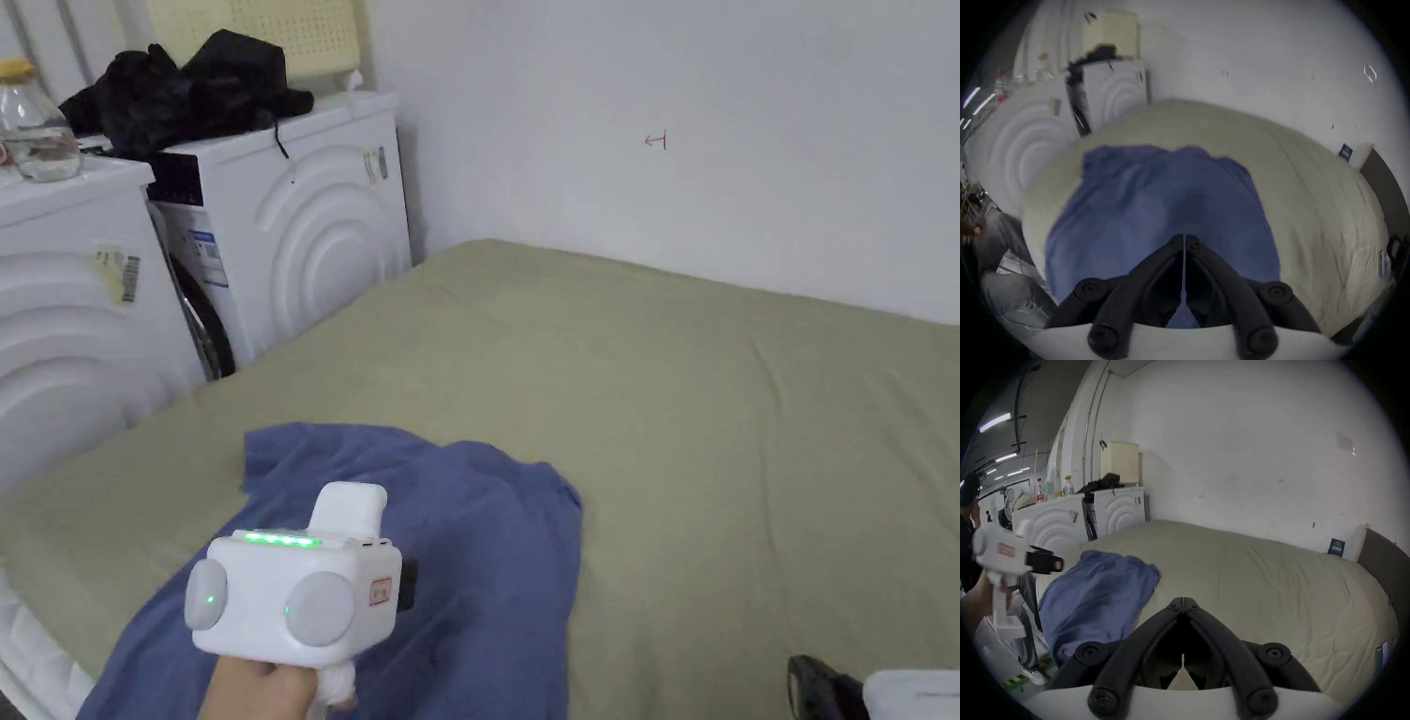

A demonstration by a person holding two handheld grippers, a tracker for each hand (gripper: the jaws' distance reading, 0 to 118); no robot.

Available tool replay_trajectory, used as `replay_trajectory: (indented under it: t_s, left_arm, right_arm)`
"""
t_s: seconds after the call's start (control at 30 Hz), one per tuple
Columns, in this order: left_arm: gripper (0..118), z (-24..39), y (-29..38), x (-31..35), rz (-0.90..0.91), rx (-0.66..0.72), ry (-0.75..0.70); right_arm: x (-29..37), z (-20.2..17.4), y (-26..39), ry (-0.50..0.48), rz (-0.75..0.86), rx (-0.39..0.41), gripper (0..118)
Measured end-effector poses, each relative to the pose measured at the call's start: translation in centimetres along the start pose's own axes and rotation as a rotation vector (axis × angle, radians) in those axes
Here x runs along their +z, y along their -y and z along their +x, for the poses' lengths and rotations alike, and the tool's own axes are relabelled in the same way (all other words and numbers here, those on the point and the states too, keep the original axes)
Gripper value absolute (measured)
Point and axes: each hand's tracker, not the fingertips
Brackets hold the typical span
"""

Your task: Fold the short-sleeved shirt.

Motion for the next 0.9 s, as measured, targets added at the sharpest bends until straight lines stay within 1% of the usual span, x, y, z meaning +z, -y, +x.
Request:
replay_trajectory:
  t_s: [0.03,0.07,0.13,0.17,0.2,0.27,0.33,0.37,0.4,0.43,0.47,0.5,0.53,0.57,0.6,0.63,0.67,0.7,0.8,0.83,0.9]
  left_arm:
    - [35,0.1,-0.3,-1.7,-0.023,0.016,-0.001]
    - [78,0.0,-0.8,-3.6,-0.049,0.013,0.030]
    - [106,0.0,-1.5,-6.4,-0.112,0.022,0.064]
    - [115,0.1,-1.2,-7.7,-0.153,0.029,0.080]
    - [118,0.2,-1.1,-8.2,-0.139,0.044,0.088]
    - [118,0.4,-1.6,-10.1,-0.186,0.033,0.095]
    - [118,2.2,-0.3,-10.7,-0.203,0.013,0.064]
    - [118,2.6,0.1,-11.4,-0.236,-0.010,0.047]
    - [118,3.0,0.5,-11.6,-0.232,-0.042,0.004]
    - [118,3.1,0.2,-11.5,-0.215,-0.078,-0.005]
    - [118,3.2,0.1,-10.9,-0.211,-0.065,-0.006]
    - [102,3.4,-0.3,-10.3,-0.217,-0.058,0.000]
    - [71,3.6,-0.4,-9.4,-0.201,-0.066,0.000]
    - [27,3.5,-0.7,-8.4,-0.157,-0.078,-0.022]
    - [0,3.3,-1.1,-7.8,-0.129,-0.087,-0.069]
    - [0,3.4,-1.8,-6.8,-0.123,-0.118,-0.104]
    - [0,3.4,-2.8,-5.7,-0.138,-0.083,-0.049]
    - [0,4.1,-2.7,-2.9,-0.140,-0.037,-0.011]
    - [0,6.1,-4.8,2.6,-0.044,-0.052,-0.010]
    - [0,5.2,-4.7,0.0,-0.028,-0.065,0.026]
    - [0,7.6,-6.1,2.4,0.019,-0.109,0.070]
  right_arm:
    - [-0.5,0.3,0.6,0.005,-0.025,-0.007,0]
    - [-1.0,0.6,1.1,0.009,-0.043,-0.015,0]
    - [-1.7,1.3,1.9,0.024,-0.068,-0.033,0]
    - [-2.0,1.7,2.2,0.028,-0.078,-0.040,0]
    - [-2.3,1.9,2.4,0.032,-0.085,-0.040,0]
    - [-2.6,2.3,2.9,0.051,-0.101,-0.034,0]
    - [-2.6,2.7,3.2,0.057,-0.114,-0.041,0]
    - [-2.5,2.9,3.4,0.062,-0.119,-0.045,0]
    - [-2.3,3.1,3.4,0.062,-0.123,-0.048,0]
    - [-2.0,3.2,3.5,0.062,-0.127,-0.050,0]
    - [-1.5,3.4,3.6,0.065,-0.129,-0.049,0]
    - [-1.0,3.6,3.7,0.068,-0.127,-0.048,0]
    - [-0.3,3.8,3.7,0.072,-0.125,-0.047,0]
    - [0.4,4.1,3.6,0.075,-0.120,-0.049,0]
    - [1.2,4.4,3.5,0.078,-0.115,-0.052,0]
    - [2.3,4.7,3.4,0.089,-0.106,-0.053,0]
    - [3.4,5.2,3.4,0.102,-0.097,-0.053,0]
    - [4.3,5.7,3.4,0.116,-0.088,-0.054,0]
    - [7.8,7.7,3.6,0.168,-0.065,-0.072,0]
    - [9.1,8.4,3.7,0.194,-0.053,-0.080,0]
    - [11.2,9.7,4.0,0.232,-0.036,-0.091,0]
